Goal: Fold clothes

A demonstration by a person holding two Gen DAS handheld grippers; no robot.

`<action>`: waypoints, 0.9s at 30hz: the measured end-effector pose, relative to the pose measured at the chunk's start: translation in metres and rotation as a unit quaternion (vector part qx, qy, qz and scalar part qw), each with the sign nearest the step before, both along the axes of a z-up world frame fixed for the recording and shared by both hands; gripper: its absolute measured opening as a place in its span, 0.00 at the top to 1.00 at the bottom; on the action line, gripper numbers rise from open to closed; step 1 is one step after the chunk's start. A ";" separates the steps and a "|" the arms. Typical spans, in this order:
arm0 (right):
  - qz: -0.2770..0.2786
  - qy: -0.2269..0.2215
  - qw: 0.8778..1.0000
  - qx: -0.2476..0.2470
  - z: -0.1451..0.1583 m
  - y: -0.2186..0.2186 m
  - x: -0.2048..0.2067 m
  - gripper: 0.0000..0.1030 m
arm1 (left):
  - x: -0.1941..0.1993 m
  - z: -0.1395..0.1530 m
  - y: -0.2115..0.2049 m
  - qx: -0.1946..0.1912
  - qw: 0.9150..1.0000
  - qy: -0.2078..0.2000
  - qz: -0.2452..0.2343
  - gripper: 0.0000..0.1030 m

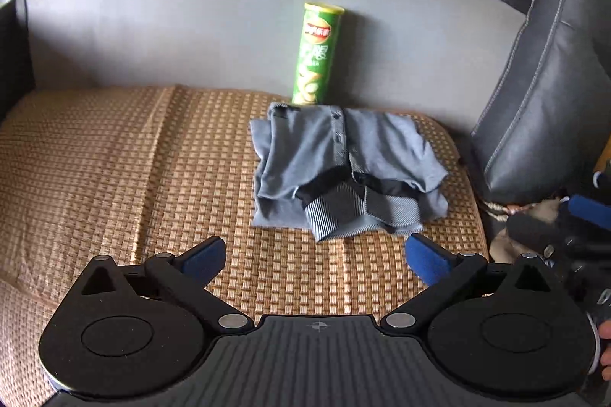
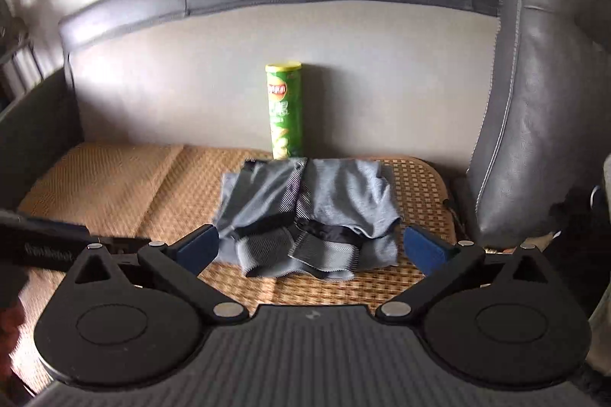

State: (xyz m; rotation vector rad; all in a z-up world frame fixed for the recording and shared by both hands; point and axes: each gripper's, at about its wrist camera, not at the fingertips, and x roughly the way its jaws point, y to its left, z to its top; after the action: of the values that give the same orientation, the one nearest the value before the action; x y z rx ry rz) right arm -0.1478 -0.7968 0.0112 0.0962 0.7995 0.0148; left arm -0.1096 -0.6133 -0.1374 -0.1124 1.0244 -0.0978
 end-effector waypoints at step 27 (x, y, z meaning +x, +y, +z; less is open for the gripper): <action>0.023 0.056 0.998 0.005 -0.034 -0.030 0.025 0.00 | 0.025 -0.017 -0.043 0.016 1.000 0.026 0.002 0.00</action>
State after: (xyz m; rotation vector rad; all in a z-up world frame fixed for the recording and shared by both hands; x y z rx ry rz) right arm -0.1227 -0.8269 -0.0225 0.0890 0.9132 0.0578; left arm -0.0849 -0.6559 -0.1547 -0.0884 1.0762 -0.0741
